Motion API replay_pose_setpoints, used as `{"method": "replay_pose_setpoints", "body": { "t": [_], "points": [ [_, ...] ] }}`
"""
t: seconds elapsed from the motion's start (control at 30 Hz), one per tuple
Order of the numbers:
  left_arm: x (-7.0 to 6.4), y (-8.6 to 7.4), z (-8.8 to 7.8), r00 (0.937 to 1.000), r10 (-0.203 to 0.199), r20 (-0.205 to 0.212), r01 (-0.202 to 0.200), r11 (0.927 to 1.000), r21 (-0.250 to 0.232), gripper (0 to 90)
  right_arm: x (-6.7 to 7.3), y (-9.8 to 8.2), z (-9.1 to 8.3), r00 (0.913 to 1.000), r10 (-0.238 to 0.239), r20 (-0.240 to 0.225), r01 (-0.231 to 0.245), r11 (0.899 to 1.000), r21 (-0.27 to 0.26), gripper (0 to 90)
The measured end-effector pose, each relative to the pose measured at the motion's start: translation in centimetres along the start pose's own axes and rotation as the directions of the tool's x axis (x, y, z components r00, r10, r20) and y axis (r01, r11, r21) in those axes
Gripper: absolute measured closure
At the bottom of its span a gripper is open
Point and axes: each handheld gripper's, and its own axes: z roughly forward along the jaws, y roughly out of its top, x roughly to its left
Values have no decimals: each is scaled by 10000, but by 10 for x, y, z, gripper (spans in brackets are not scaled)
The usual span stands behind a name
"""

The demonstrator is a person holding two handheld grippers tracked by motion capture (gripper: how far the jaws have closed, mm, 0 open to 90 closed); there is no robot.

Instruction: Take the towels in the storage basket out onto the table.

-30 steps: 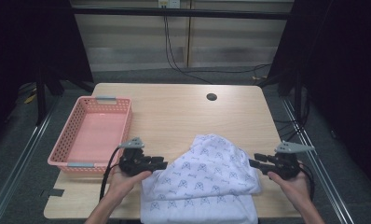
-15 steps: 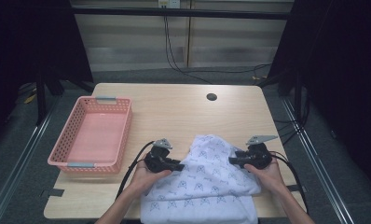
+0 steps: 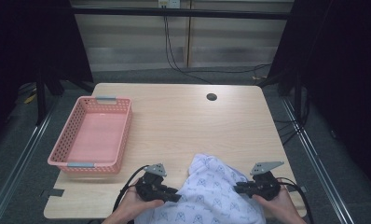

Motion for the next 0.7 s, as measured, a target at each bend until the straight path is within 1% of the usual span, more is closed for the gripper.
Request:
{"method": "replay_pose_setpoints", "body": {
  "t": [0.03,0.07,0.13,0.17,0.2,0.23,0.27,0.3,0.33,0.37,0.4,0.43,0.47,0.5,0.53,0.57,0.6,0.63,0.67,0.7],
  "points": [
    [2,2,-2,10000,-33,-25,32,9997,-255,647,2,-1,-2,10000,-37,-14,37,9999,-112,716],
    [6,6,-4,10000,-72,39,74,9983,-575,636,2,0,-5,10000,25,-8,-26,9996,-298,674],
    [16,17,-6,9998,-205,31,207,9928,-1179,641,-4,6,-12,9998,190,78,-180,9939,-1088,670],
    [21,23,-5,9997,-227,-98,212,9902,-1377,664,-8,10,-14,9992,249,299,-205,9901,-1390,673],
    [27,30,-3,9996,-282,-98,263,9875,-1554,692,-13,15,-16,9982,369,480,-284,9855,-1670,690],
    [33,36,0,9989,-422,-194,382,9840,-1738,707,-19,20,-16,9970,452,623,-329,9821,-1852,708],
    [37,41,4,9971,-549,-528,453,9846,-1689,721,-24,25,-15,9956,555,761,-398,9801,-1944,721],
    [42,46,9,9953,-602,-757,476,9861,-1590,725,-28,30,-11,9943,545,917,-356,9800,-1956,726],
    [45,50,15,9941,-663,-857,531,9876,-1475,717,-32,35,-6,9933,436,1072,-244,9843,-1746,724],
    [47,52,21,9945,-621,-843,507,9900,-1316,678,-35,37,0,9915,330,1262,-136,9883,-1519,695],
    [47,54,27,9941,-666,-858,557,9908,-1232,635,-38,39,6,9932,422,1083,-271,9901,-1377,669],
    [47,56,31,9936,-601,-961,502,9935,-1020,608,-38,39,12,9945,276,1012,-155,9928,-1187,655],
    [46,56,36,9933,-620,-972,526,9939,-970,573,-37,39,17,9930,186,1167,-81,9959,-903,625],
    [45,57,40,9940,-545,-953,476,9961,-738,538,-36,38,21,9937,178,1106,-94,9971,-755,610],
    [43,58,44,9897,-565,-1319,491,9970,-593,525,-36,37,23,9936,131,1121,-61,9980,-627,601],
    [41,58,48,9895,-516,-1347,458,9979,-458,552,-35,37,24,9926,103,1210,-47,9989,-470,597],
    [39,58,49,9929,-421,-1113,370,9982,-475,667,-34,36,25,9937,184,1102,-131,9987,-487,614],
    [35,58,51,9921,-213,-1236,152,9986,-500,734,-34,36,26,9944,171,1045,-122,9988,-472,661],
    [31,58,51,9920,-1,-1262,-50,9992,-400,799,-33,35,27,9962,154,859,-114,9989,-461,742],
    [30,59,49,9937,72,-1115,-135,9983,-562,813,-32,35,26,9972,153,738,-117,9988,-479,798]
  ]
}}
